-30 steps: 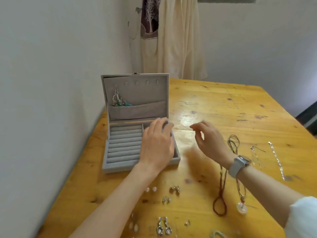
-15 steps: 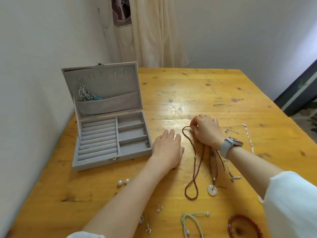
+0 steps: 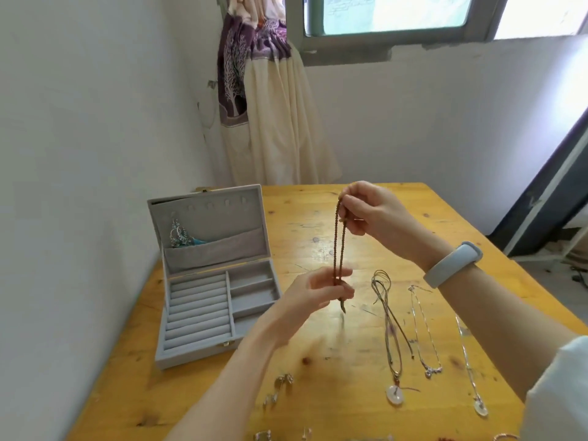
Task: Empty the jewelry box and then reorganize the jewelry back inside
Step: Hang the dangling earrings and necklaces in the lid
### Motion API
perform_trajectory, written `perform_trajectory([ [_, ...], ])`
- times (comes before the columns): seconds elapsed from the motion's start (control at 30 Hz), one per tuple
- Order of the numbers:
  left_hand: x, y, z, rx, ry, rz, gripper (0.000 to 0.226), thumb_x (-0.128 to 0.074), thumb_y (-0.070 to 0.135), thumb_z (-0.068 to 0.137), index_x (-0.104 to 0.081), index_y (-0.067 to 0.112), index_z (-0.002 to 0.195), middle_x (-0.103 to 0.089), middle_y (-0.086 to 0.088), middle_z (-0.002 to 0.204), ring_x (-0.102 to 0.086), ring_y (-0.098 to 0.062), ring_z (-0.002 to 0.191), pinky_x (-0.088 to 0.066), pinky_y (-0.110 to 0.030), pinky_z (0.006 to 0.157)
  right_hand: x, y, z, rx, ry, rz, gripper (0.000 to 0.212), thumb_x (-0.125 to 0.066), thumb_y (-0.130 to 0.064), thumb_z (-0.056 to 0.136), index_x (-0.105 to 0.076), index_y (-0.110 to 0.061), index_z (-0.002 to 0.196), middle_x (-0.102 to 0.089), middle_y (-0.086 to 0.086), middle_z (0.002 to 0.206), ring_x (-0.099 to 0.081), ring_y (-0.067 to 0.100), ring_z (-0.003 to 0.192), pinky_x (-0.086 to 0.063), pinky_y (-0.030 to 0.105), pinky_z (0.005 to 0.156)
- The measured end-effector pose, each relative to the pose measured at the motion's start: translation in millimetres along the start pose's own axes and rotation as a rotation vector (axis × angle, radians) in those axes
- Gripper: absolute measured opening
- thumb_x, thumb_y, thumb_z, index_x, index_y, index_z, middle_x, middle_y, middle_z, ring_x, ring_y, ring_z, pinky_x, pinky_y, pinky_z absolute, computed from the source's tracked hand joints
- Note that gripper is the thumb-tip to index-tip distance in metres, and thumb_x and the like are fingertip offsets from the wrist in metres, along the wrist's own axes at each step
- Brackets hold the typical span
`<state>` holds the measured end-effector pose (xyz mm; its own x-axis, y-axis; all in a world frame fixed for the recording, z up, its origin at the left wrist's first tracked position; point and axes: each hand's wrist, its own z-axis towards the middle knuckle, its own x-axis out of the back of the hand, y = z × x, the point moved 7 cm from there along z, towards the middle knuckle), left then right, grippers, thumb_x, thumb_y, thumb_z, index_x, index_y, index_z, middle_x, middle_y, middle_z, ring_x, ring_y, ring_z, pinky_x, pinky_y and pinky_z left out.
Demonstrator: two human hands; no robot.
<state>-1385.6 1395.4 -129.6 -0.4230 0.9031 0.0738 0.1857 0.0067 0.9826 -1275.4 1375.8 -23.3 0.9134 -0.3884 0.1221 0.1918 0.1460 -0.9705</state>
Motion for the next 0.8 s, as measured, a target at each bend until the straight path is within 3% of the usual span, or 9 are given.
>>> perform_trajectory([
  [0.07,14.8,9.7,-9.7,-0.031,0.058,0.011,0.016,-0.055,0.021,0.09,-0.063,0.021,0.105,-0.071,0.003,0.09,-0.063,-0.014,0.101,-0.041,-0.039,0.102,3.0,-11.5,8.9,0.027,0.1,0.092,0.02,-0.037,-0.003,0.096,-0.048,-0.01,0.081,-0.053,0.007,0.072,-0.045,0.014,0.05,-0.033,0.024,0.048],
  [0.2,55.0,20.8,-31.2,0.001,0.173,0.092,0.017,-0.049,0.018,0.094,-0.066,0.017,0.095,-0.069,-0.002,0.086,-0.065,-0.015,0.091,-0.048,-0.034,0.094,1.0,-18.7,28.1,0.017,0.247,0.227,0.018,-0.032,-0.006,0.098,-0.043,-0.012,0.085,-0.063,0.01,0.079,-0.051,0.014,0.049,-0.041,0.022,0.049],
  [0.3,92.1,28.8,-43.6,0.033,0.28,0.318,0.013,-0.057,0.027,0.089,-0.069,0.024,0.085,-0.068,0.0,0.093,-0.061,-0.014,0.088,-0.048,-0.034,0.088,-22.0,-16.0,43.8,-0.015,0.238,0.231,0.017,-0.03,-0.008,0.099,-0.041,-0.013,0.086,-0.064,0.011,0.076,-0.055,0.012,0.048,-0.045,0.019,0.047],
  [0.4,136.0,42.5,-49.9,0.014,0.455,0.554,0.012,-0.061,0.028,0.087,-0.071,0.021,0.087,-0.062,-0.001,0.082,-0.056,-0.012,0.079,-0.042,-0.028,0.077,-51.9,-19.7,60.9,-0.014,0.207,0.261,0.018,-0.03,-0.009,0.099,-0.04,-0.014,0.085,-0.063,0.012,0.074,-0.057,0.014,0.05,-0.049,0.018,0.047],
  [0.53,198.6,60.7,-53.1,-0.061,0.754,0.486,0.016,-0.062,0.025,0.086,-0.072,0.017,0.096,-0.069,0.004,0.084,-0.06,-0.009,0.079,-0.045,-0.023,0.075,-78.7,-36.8,88.6,0.053,0.193,0.277,0.019,-0.03,-0.008,0.099,-0.041,-0.015,0.085,-0.062,0.012,0.076,-0.059,0.019,0.057,-0.052,0.019,0.05],
  [0.63,225.7,67.5,-43.1,-0.114,0.849,0.46,0.015,-0.061,0.02,0.087,-0.071,0.015,0.096,-0.068,0.002,0.076,-0.058,-0.009,0.066,-0.046,-0.019,0.062,-91.5,-45.5,106.1,0.106,0.176,0.239,0.018,-0.031,-0.008,0.098,-0.041,-0.016,0.085,-0.063,0.01,0.076,-0.061,0.019,0.061,-0.054,0.021,0.054],
  [0.7,236.6,64.5,-33.3,-0.116,0.891,0.515,0.017,-0.061,0.019,0.087,-0.071,0.014,0.099,-0.07,-0.001,0.081,-0.061,-0.012,0.072,-0.048,-0.022,0.067,-99.3,-45.3,114.8,0.126,0.155,0.205,0.018,-0.031,-0.008,0.098,-0.042,-0.016,0.085,-0.064,0.01,0.076,-0.062,0.017,0.059,-0.054,0.021,0.055],
  [0.8,244.0,52.7,-22.5,-0.092,0.968,0.714,0.022,-0.059,0.026,0.088,-0.069,0.02,0.107,-0.07,0.001,0.104,-0.061,-0.016,0.098,-0.046,-0.026,0.081,-109.5,-35.6,124.4,0.128,0.123,0.164,0.019,-0.031,-0.007,0.098,-0.042,-0.015,0.084,-0.063,0.011,0.076,-0.062,0.015,0.056,-0.054,0.021,0.054],
])
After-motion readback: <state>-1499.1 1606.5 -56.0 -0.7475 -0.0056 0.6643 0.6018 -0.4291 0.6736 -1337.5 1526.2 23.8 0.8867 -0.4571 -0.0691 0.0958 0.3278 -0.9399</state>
